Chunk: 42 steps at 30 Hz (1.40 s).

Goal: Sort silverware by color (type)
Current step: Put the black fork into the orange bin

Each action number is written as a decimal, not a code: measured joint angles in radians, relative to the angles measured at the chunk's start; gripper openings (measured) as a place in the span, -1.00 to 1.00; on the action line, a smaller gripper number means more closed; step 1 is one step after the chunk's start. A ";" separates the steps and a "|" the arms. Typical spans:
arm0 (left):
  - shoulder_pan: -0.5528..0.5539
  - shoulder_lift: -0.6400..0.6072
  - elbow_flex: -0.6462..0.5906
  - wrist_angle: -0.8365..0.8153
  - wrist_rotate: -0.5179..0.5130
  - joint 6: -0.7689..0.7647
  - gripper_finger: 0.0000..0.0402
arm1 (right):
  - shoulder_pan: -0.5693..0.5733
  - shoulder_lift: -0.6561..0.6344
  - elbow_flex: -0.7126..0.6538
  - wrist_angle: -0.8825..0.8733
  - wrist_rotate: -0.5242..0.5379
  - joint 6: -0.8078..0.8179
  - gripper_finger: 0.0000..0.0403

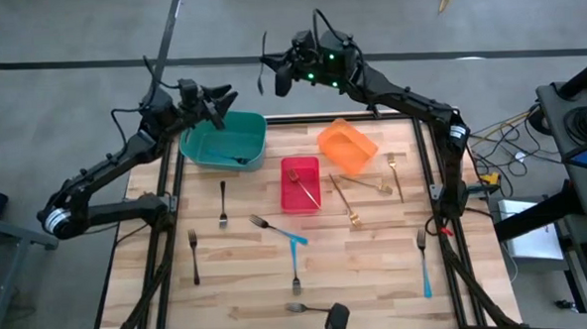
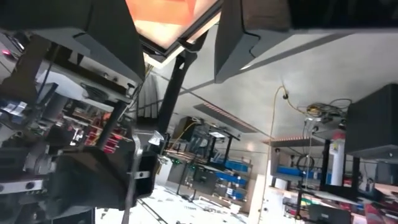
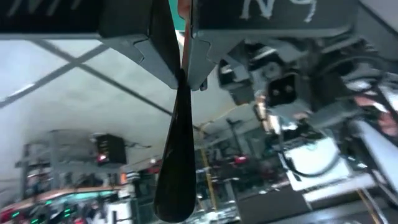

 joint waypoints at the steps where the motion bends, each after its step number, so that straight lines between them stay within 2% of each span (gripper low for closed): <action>1: -0.005 0.000 0.000 0.000 0.000 0.001 -0.11 | 0.007 0.000 0.000 -0.002 0.019 -0.009 -0.94; 8: -0.031 0.008 0.000 0.000 0.001 0.017 -0.10 | 0.035 0.003 0.000 0.020 0.096 -0.060 -0.94; 18: -0.084 0.097 0.000 0.084 0.001 0.028 -0.11 | 0.051 0.064 0.000 0.135 0.101 -0.045 -0.94; 24: -0.085 0.135 0.000 0.116 -0.052 -0.014 -0.11 | 0.063 0.092 0.000 0.138 0.100 -0.035 -0.94; 31: -0.086 0.169 0.000 0.156 -0.058 -0.041 -0.14 | 0.081 0.107 0.000 0.139 0.098 -0.034 -0.94; 36: -0.085 0.179 0.000 0.164 -0.062 -0.059 -0.37 | 0.089 0.109 0.000 0.138 0.099 -0.034 -0.94; 41: -0.085 0.173 0.000 0.156 -0.063 -0.063 -0.89 | 0.088 0.109 0.000 0.138 0.101 -0.033 -0.94; 42: -0.085 0.173 0.000 0.156 -0.063 -0.073 -0.94 | 0.088 0.109 0.000 0.137 0.101 -0.033 -0.94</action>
